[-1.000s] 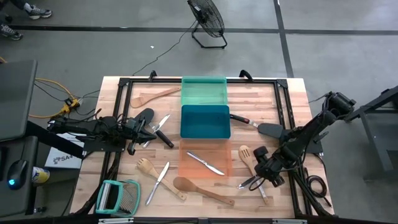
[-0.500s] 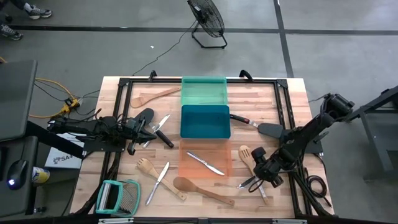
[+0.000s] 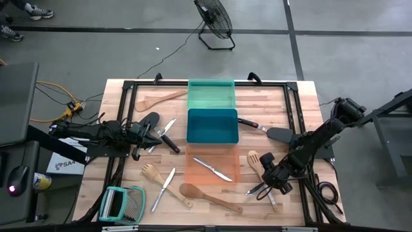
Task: Pick & Place Kitchen Items
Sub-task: Put the silver knife into the orange bin
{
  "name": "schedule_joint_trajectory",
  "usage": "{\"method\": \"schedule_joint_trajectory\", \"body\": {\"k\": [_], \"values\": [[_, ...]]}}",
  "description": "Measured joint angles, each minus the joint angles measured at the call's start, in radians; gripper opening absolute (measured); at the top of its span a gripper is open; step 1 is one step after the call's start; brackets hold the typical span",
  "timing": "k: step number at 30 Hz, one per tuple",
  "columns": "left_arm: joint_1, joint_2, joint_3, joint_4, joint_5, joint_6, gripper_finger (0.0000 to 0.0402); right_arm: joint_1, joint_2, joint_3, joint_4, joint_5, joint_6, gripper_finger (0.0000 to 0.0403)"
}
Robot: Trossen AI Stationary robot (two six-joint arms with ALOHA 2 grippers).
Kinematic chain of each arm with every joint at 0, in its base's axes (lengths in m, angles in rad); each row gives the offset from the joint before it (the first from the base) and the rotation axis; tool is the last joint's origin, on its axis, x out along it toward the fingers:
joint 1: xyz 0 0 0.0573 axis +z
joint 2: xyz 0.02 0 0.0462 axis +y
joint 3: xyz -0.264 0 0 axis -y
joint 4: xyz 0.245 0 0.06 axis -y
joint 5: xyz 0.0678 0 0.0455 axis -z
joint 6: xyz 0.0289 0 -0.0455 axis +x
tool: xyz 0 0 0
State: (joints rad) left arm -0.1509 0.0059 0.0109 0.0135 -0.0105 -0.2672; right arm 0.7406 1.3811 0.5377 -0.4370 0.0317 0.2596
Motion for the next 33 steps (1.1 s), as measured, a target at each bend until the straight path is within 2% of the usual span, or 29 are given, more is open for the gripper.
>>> {"method": "schedule_joint_trajectory", "body": {"k": [13, 33], "values": [[0.0, 0.0, 0.0, 0.0, 0.0, 0.0, 0.0, 0.0, 0.002, -0.002, 0.001, -0.002, 0.0, 0.0138], [0.0, 0.0, 0.0, 0.0, 0.0, 0.0, 0.0, -0.001, 0.003, -0.003, 0.002, -0.03, 0.025, 0.0057]]}}
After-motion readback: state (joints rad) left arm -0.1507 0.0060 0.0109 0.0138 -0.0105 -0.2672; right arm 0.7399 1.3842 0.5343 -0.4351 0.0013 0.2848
